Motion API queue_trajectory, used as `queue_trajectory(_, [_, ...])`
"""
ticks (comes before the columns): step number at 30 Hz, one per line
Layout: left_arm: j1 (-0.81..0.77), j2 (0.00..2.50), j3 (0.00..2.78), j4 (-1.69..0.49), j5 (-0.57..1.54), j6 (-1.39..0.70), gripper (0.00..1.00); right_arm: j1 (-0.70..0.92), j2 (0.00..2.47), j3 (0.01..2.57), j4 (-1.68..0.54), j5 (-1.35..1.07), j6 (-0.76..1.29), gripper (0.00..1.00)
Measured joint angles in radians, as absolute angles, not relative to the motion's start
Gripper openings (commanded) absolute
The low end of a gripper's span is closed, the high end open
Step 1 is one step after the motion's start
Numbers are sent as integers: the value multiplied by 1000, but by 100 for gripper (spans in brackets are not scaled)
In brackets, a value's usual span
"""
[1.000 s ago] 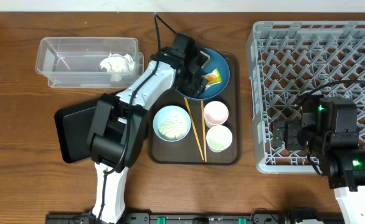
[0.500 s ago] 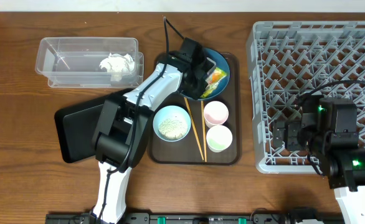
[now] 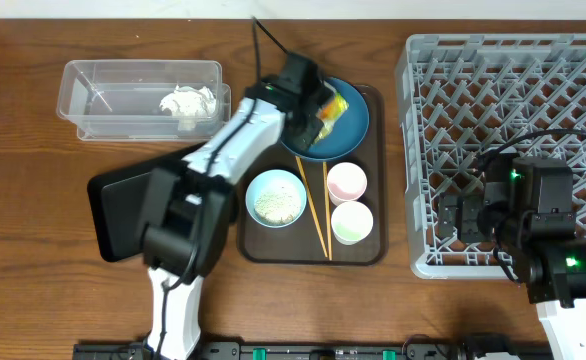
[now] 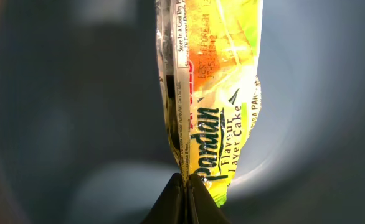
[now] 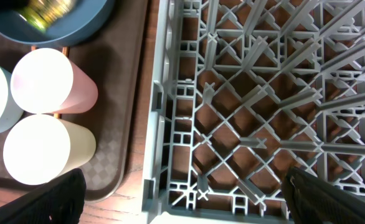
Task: Sort waste into correct bins and load items into the dishwasher rack
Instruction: 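Carry the wrapper with the left gripper and release it into the clear bin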
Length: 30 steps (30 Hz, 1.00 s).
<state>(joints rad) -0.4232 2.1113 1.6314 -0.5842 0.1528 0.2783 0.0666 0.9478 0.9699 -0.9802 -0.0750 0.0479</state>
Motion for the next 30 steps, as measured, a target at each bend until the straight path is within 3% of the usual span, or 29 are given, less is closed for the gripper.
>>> queue_trajectory(10, [-218, 1855, 1631, -583, 146, 277, 6, 67, 948, 970, -981, -75, 48, 99])
queue_trajectory(19, [-23, 1852, 1631, -592, 138, 274, 7, 67, 948, 970, -981, -75, 48, 99])
queue_trajectory(30, [53, 1852, 1631, -594, 131, 266, 15, 67, 948, 970, -981, -75, 48, 99])
